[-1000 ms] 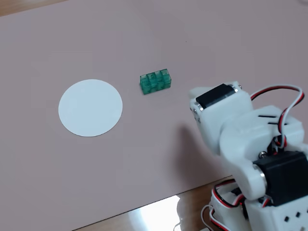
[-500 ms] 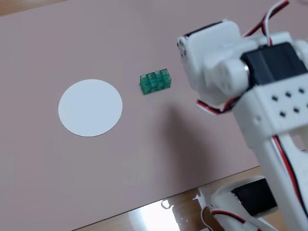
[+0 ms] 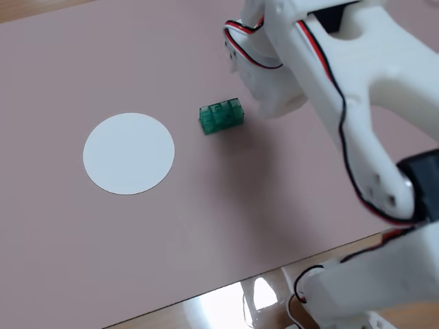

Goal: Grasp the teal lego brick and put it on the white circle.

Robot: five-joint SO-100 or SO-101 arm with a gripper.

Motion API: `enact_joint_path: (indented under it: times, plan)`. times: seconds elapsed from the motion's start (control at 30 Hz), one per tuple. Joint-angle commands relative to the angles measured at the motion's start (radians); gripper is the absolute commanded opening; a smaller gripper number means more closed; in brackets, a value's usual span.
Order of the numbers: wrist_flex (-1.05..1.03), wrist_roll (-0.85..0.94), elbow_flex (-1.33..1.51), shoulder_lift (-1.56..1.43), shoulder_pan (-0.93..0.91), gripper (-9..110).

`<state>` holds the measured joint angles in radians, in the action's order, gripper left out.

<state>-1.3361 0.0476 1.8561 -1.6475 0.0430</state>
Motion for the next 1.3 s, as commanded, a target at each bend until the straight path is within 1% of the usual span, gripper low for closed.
enact_joint_path:
  times: [0.0, 0.23, 0.47, 0.53, 0.67, 0.83, 1.0, 1.17, 1.27]
  plan:
    - [-0.005, 0.026, -0.043, 0.054, 0.031, 26]
    - [0.014, 0.04, -0.08, 0.172, 0.054, 24]
    - [0.02, 0.051, -0.19, 0.333, 0.058, 20]
    - [0.02, 0.052, -0.221, 0.37, 0.061, 18]
    - [0.02, 0.043, -0.253, 0.425, 0.064, 7]
    - [0.018, 0.04, -0.247, 0.445, 0.046, 5]
    - [0.018, 0.054, -0.207, 0.374, 0.023, 5]
    - [0.017, 0.04, -0.075, 0.074, 0.017, 5]
    - [-0.017, 0.009, -0.044, -0.109, 0.028, 5]
